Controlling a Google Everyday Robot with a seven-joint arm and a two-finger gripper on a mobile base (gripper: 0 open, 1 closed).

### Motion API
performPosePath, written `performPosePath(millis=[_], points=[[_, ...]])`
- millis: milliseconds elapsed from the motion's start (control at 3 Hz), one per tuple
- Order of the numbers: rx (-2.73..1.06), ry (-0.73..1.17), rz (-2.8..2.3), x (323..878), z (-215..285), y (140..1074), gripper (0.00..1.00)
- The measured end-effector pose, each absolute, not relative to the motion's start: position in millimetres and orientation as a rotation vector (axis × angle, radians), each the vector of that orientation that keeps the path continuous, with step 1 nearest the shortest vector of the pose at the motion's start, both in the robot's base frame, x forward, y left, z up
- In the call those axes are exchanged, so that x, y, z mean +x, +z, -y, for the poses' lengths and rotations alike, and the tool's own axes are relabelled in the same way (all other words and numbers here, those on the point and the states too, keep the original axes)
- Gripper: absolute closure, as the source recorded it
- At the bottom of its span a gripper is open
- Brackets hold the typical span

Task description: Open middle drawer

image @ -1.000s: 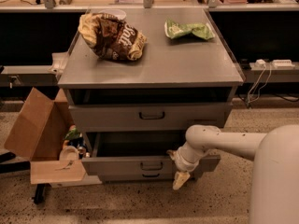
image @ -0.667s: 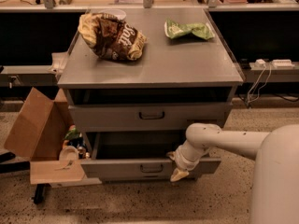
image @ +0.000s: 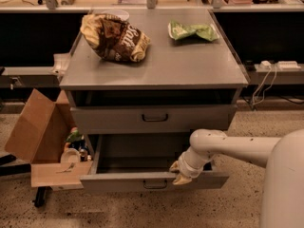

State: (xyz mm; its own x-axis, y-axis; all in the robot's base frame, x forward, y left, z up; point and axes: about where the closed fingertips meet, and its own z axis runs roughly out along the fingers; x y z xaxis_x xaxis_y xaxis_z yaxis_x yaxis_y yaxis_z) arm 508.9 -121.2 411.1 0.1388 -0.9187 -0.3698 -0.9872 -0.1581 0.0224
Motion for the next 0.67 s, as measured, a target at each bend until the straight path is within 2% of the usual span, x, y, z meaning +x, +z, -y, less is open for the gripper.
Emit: performPosePath(millis=[667], points=[[-2.157,0.453,-1.872,475.2,119.6,416.1,1.00]])
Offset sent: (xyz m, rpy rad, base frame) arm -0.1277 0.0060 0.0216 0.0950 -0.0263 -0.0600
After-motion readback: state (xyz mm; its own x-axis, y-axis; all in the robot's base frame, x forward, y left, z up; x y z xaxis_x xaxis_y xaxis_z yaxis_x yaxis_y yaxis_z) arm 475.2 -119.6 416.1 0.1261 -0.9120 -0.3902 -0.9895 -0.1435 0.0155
